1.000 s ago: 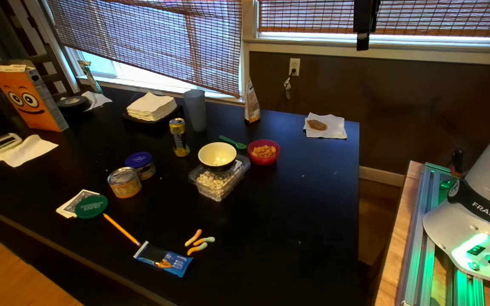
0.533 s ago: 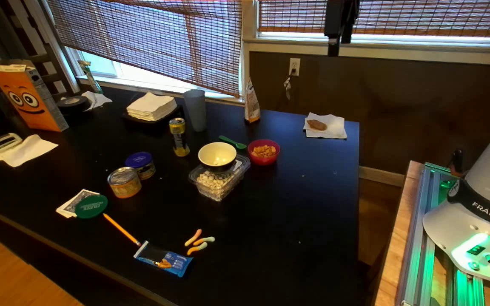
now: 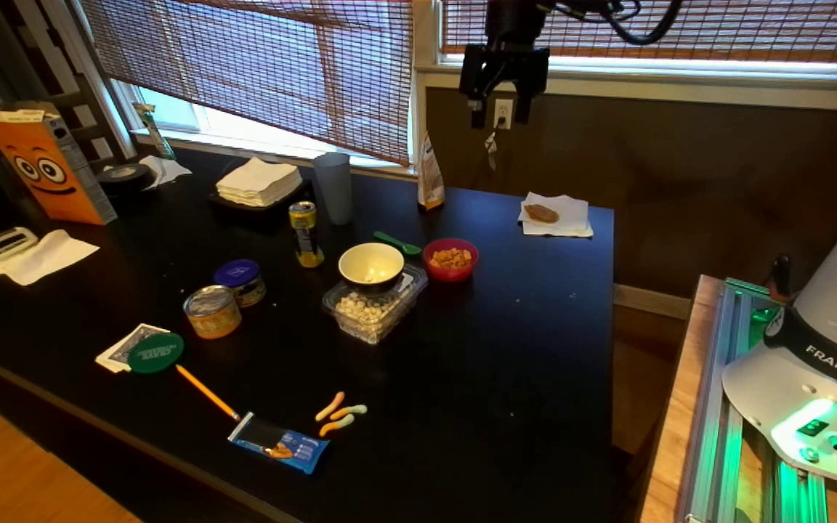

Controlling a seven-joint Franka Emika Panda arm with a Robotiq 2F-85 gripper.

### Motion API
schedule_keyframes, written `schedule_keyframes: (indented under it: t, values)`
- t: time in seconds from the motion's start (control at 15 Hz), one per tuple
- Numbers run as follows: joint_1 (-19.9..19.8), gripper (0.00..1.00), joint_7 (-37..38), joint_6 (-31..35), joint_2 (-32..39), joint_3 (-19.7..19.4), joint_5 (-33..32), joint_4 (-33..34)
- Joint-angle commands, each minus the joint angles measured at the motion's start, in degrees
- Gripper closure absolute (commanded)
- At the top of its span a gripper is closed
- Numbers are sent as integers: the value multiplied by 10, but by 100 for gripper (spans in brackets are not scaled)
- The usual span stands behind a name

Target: Pour the contents of the orange bowl into the ceramic bowl

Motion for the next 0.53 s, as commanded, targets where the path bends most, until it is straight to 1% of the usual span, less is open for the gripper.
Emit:
schedule_keyframes:
  t: [0.0, 0.07, 0.13, 0.2, 0.27, 0.47]
  values:
    - [-9, 0, 104, 24, 70, 13, 17, 33]
    - [-8, 0, 136, 24, 85, 16, 13, 40]
    - [-3, 0, 138, 27, 97, 18, 15, 46]
    - [3, 0, 107, 43, 100, 19, 9, 45]
    - [-2, 0, 108, 31, 80, 14, 6, 27]
    - [2, 0, 108, 40, 99, 20, 5, 38]
